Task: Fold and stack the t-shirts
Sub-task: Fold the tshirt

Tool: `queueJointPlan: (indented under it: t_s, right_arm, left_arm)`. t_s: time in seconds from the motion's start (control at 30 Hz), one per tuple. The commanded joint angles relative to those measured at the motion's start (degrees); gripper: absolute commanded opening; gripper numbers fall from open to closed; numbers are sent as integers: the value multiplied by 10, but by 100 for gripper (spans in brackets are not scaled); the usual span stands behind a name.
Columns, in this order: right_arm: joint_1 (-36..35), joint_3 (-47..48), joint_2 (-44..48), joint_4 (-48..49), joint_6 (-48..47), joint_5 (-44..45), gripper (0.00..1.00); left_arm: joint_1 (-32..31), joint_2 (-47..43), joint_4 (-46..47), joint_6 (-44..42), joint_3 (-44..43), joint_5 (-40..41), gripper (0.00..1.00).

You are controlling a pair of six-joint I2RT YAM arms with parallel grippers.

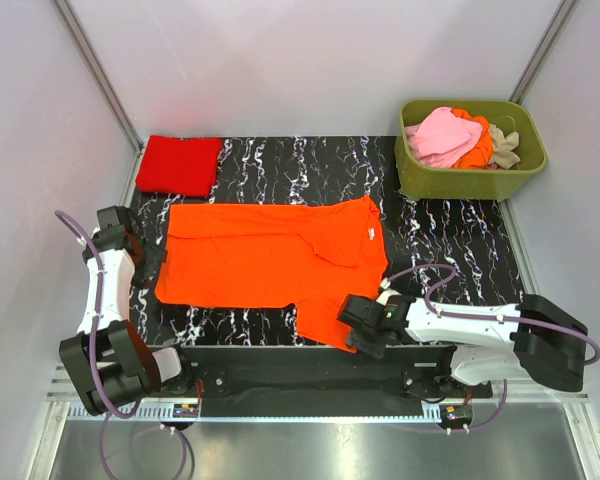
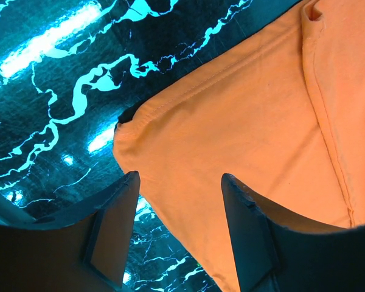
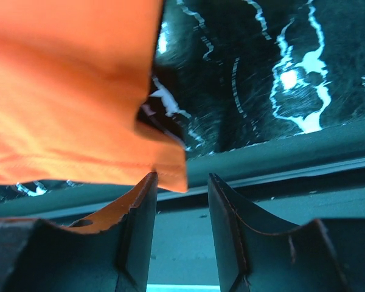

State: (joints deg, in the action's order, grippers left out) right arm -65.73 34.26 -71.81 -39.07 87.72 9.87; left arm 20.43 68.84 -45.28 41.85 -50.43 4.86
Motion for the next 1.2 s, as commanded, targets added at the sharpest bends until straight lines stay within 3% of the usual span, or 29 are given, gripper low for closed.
queueJointPlan:
  t_s: [0.0, 0.1, 0.2, 0.23, 0.27, 0.63, 0.9, 1.17]
  right_arm:
    - [-5, -7, -4, 21, 31, 22, 46]
    - [-4, -7, 2, 22, 34, 41, 42]
    - [-4, -10, 16, 23, 36, 59, 19]
    - [-4, -12, 19, 23, 36, 62, 2]
    - [-5, -13, 25, 22, 34, 66, 0]
    - [-5, 39, 96, 20, -45, 112, 0]
    - [-5, 62, 120, 21, -98, 142, 0]
    - [-5, 49, 176, 22, -135, 174, 0]
  left_arm:
    - [-1, -2, 12, -5, 2, -8, 61]
    - [0, -2, 16, -2, 4, -1, 61]
    - [0, -5, 16, 3, 8, 0, 60]
    - [0, -6, 14, 18, 10, 14, 59]
    - [1, -10, 10, 28, 12, 19, 58]
    - [5, -52, -29, 82, 45, 1, 58]
    - [5, -3, -28, 104, 94, 1, 58]
    - [7, 38, 15, 111, 82, 105, 57]
